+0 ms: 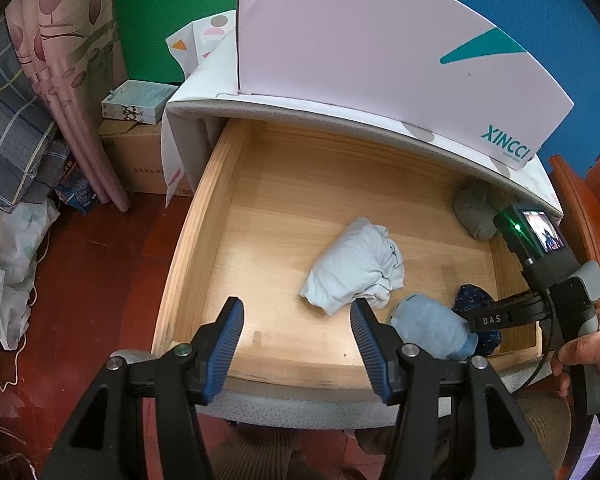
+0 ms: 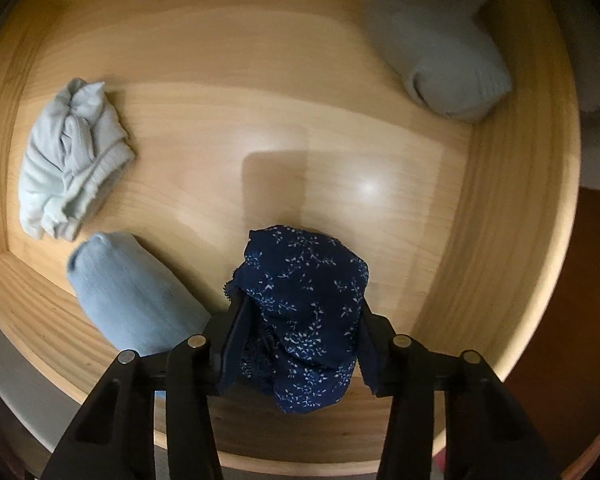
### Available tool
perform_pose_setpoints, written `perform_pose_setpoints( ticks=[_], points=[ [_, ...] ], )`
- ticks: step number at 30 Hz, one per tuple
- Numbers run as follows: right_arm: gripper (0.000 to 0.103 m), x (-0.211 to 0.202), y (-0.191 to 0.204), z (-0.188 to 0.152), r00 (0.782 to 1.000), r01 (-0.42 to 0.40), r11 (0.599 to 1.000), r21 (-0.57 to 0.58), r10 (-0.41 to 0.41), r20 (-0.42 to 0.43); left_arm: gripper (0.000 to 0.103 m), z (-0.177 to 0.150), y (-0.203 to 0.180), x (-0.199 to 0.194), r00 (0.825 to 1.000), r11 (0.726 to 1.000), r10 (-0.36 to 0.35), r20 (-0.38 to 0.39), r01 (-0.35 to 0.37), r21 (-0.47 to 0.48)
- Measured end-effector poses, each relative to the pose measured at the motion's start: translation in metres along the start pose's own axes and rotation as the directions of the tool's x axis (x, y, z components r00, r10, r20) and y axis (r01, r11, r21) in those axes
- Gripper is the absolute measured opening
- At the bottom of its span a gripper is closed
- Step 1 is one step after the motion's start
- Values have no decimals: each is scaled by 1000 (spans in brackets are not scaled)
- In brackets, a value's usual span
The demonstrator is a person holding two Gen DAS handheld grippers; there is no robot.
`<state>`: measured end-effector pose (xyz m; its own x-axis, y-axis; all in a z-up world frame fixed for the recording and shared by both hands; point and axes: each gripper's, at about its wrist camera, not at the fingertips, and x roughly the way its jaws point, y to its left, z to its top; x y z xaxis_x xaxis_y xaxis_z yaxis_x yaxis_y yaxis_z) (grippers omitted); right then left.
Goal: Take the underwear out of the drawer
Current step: 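Lower the left tool into the drawer toward the pale blue rolled sock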
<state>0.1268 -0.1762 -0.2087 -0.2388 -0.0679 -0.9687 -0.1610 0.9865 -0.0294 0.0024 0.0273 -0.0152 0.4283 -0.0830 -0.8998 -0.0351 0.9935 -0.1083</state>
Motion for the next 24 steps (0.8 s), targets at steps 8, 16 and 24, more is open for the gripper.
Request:
perform_pose_setpoints(
  ticks=[8, 16, 24],
  points=[
    [38, 15, -5, -25, 1000, 20, 1000, 10, -20, -10, 57, 0, 0, 3, 1000, 1000, -2, -23, 3, 3],
    [36, 20, -4, -45, 999, 38, 999, 27, -38, -6, 57, -1, -8, 11, 998, 999, 8, -67, -5, 35],
    [30, 21, -8, -66, 999, 28, 998, 48, -29, 25, 57, -3, -21, 18, 993, 998, -18, -114, 24, 54]
  ],
)
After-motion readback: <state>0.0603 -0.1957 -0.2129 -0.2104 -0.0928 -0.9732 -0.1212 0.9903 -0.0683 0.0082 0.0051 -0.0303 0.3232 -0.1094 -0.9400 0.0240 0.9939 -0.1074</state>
